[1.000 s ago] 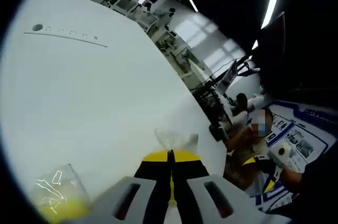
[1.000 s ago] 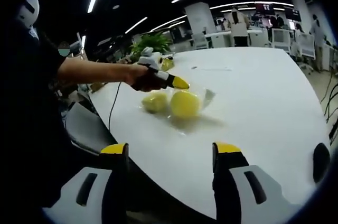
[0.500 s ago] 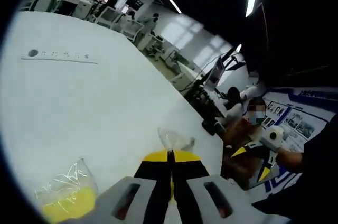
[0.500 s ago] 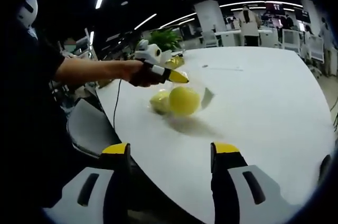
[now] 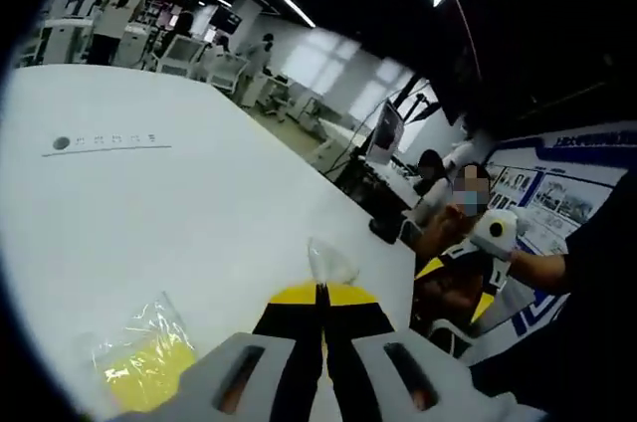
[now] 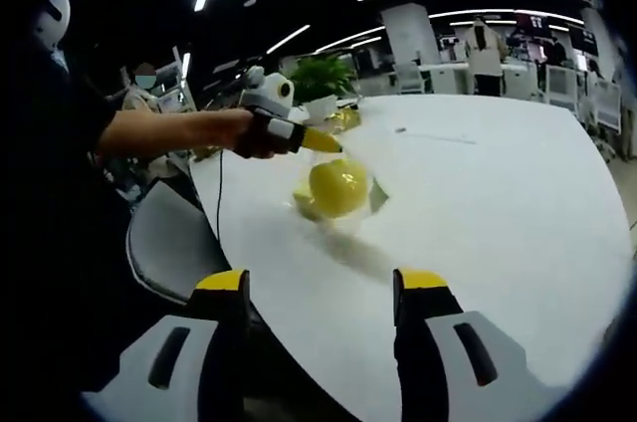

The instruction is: Compare the silicone blocks by pressing each to a similar depth, holding the contact briefly, and releasing to observe deformation and rebound differences across the visible hardness samples.

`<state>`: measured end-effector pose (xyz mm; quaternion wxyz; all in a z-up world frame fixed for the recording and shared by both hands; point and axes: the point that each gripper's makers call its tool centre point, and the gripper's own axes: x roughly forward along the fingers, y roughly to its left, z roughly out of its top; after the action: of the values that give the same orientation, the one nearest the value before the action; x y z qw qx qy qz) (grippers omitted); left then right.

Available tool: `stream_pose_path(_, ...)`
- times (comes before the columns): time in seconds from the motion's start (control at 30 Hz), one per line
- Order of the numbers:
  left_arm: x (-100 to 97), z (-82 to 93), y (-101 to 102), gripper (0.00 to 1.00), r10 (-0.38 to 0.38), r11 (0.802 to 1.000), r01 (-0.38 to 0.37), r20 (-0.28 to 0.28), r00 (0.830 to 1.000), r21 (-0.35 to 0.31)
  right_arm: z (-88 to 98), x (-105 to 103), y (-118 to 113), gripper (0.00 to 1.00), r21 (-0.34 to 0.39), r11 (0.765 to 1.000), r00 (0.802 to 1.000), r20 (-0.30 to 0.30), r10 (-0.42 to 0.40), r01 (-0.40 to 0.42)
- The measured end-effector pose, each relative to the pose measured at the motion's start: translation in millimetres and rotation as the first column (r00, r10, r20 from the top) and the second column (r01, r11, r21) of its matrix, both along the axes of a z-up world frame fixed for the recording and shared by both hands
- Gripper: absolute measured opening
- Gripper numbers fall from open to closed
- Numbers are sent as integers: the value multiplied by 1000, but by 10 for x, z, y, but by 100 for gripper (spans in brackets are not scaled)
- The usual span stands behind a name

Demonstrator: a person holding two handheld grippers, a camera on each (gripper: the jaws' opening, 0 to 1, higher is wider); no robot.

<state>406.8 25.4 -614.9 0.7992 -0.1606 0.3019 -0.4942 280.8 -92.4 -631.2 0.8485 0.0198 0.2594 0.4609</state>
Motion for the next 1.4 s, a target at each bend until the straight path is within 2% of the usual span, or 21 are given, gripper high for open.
stream_pose_path(0.07, -19, 33, 35, 0, 12, 1000, -12, -2, 1000, -11, -8, 18, 2, 54, -7, 1000, 1000, 23, 1, -1)
stream_pose_path(0.37, -159, 220, 227, 0, 52, 999, -52, 39, 998, -13, -81, -89, 90, 52, -36, 998, 999, 9, 46, -46)
stream_pose_path(0.7, -289, 669, 304, 0, 80, 994, -71, 100, 992, -87, -26, -94, 182, 52, -28, 997, 997, 20, 76, -76)
stream_pose_path(0.93, -351, 1005, 278, 0, 88, 987, -67, 142, 986, -145, 68, -39, 301, 53, 1, 996, 995, 34, 93, -93)
stream_pose_path(0.97, -354, 1040, 274, 0, 90, 986, -69, 144, 985, -150, 75, -28, 320, 53, 0, 995, 994, 37, 99, -99)
stream_pose_path(1.0, -366, 1109, 251, 0, 97, 980, -74, 120, 988, -183, 79, -20, 332, 53, -1, 995, 994, 38, 102, -102)
stream_pose_path(1.07, -379, 1169, 243, 0, 96, 979, -70, 135, 986, -190, 93, -7, 367, 52, -2, 993, 992, 45, 115, -115)
stream_pose_path(1.2, -373, 1229, 202, 0, 88, 972, -58, 126, 988, -228, 128, 29, 437, 53, 2, 991, 990, 55, 131, -131)
stream_pose_path(1.4, -404, 1267, 117, 0, 53, 975, -15, 164, 985, -223, 283, 200, 541, 53, 41, 989, 986, 86, 141, -145)
